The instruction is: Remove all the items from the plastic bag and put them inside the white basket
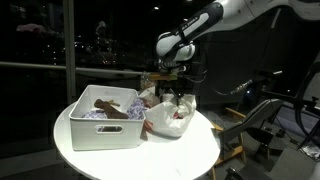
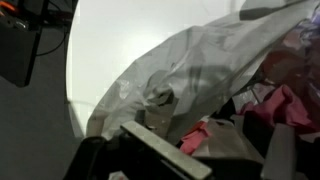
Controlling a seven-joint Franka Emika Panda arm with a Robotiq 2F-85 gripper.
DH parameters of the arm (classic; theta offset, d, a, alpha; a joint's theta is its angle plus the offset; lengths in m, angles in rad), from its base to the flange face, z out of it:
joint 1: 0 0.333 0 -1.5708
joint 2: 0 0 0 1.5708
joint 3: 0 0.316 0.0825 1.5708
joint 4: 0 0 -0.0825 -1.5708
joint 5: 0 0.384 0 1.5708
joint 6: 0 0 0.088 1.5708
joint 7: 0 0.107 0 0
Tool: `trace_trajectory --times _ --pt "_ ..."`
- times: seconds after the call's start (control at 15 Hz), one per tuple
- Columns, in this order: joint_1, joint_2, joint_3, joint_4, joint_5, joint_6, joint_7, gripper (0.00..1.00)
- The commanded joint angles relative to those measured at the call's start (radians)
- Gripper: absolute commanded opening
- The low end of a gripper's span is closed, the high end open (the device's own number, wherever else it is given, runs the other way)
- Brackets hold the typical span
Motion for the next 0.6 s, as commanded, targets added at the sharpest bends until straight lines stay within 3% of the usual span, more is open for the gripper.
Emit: trace_trajectory --times 0.0,0.33,0.53 --pt "0.05 -0.023 -0.032 -0.019 -0.178 0.075 0.133 1.0" --pt "0.091 -0.099 -0.033 -0.058 -0.42 0.043 0.345 1.0" --pt "0.095 -0.116 -0.009 -0.053 -0.518 -0.026 0.394 1.0"
